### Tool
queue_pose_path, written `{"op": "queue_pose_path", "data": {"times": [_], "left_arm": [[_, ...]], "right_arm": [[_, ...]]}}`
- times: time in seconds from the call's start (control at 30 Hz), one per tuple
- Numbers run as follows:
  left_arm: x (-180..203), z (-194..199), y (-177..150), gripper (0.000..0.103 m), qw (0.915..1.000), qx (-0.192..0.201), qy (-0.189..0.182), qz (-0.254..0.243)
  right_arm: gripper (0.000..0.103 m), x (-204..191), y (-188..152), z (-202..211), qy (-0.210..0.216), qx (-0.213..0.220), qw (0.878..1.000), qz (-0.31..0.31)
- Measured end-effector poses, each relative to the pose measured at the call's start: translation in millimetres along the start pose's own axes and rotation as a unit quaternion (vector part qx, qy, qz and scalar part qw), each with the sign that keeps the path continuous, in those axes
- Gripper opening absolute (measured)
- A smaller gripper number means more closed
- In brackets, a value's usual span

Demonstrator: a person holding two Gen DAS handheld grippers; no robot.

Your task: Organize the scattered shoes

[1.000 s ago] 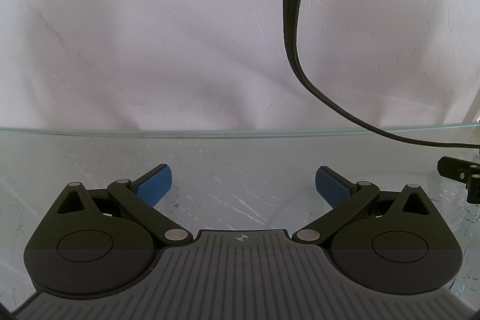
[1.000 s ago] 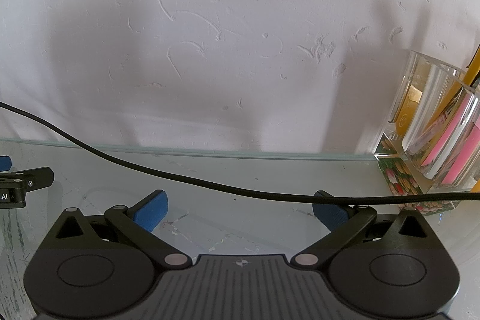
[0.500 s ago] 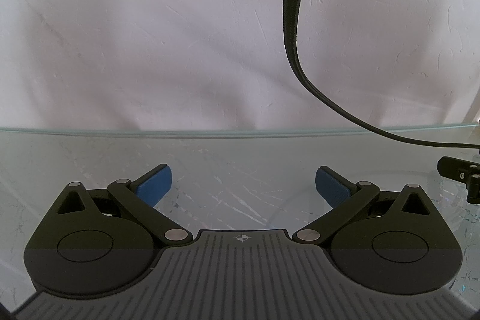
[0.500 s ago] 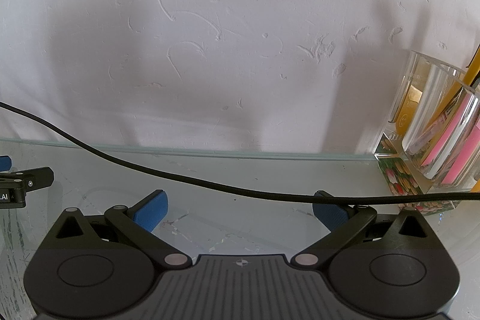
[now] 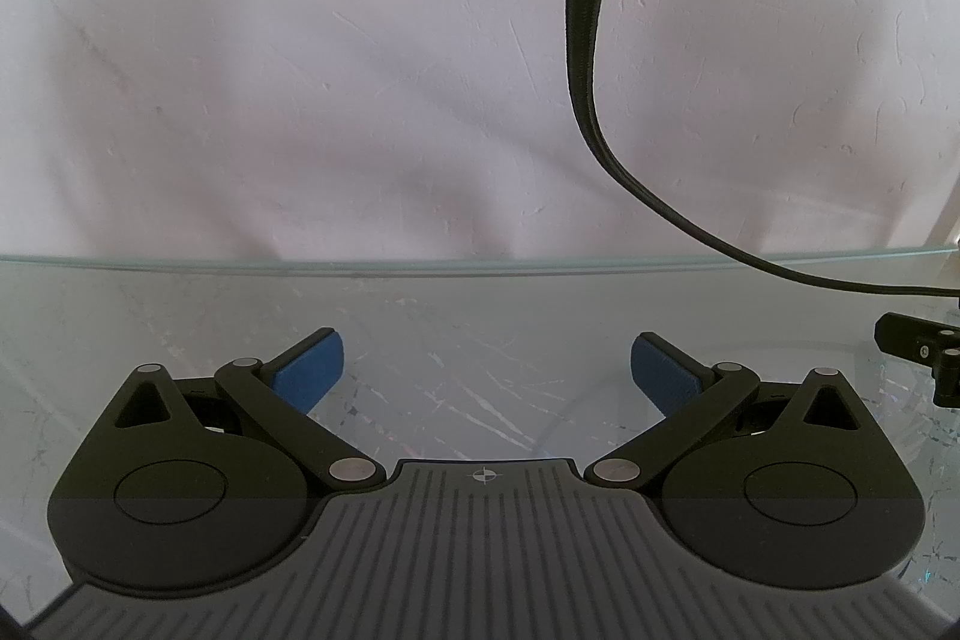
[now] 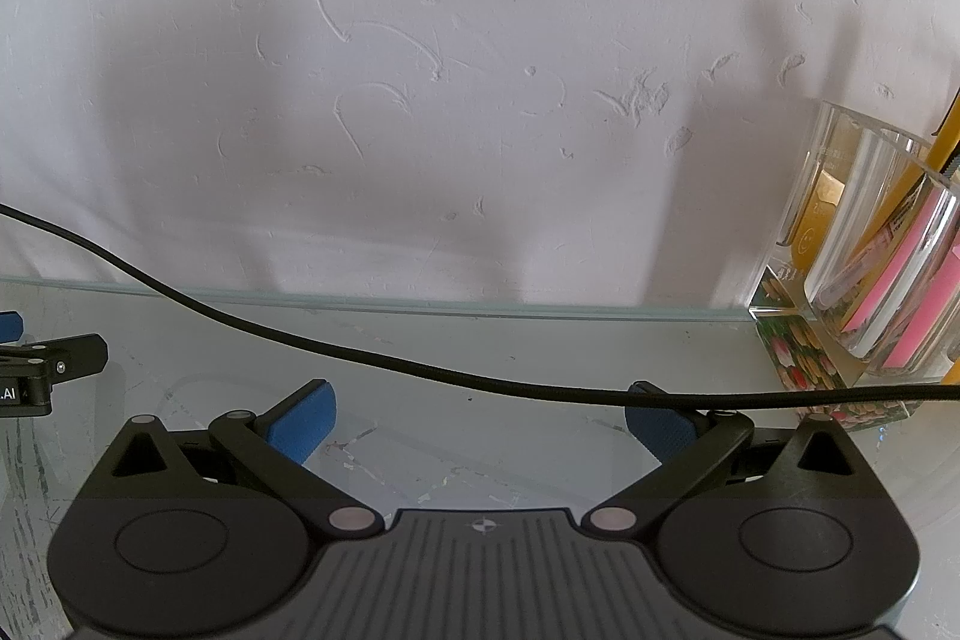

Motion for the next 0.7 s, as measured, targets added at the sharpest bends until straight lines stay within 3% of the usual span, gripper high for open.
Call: {"op": "queue_pose_path", "data": {"times": [0.7], "left_arm": [[-1, 2, -1, 0.103, 1.0000, 0.000, 0.000, 0.000]], "right_arm": [[0.103, -13, -6, -8, 0.000, 0.000, 1.000, 0.000]]}}
Point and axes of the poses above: each gripper's, at about its wrist camera, not at the fingertips, and z roughly against the way its jaws point, x to its right, y to its top, the point moved 10 cm from there along -z, roughly the way its jaws point, and after that the axes turned 1 degree about -z, right-handed, at the moved point
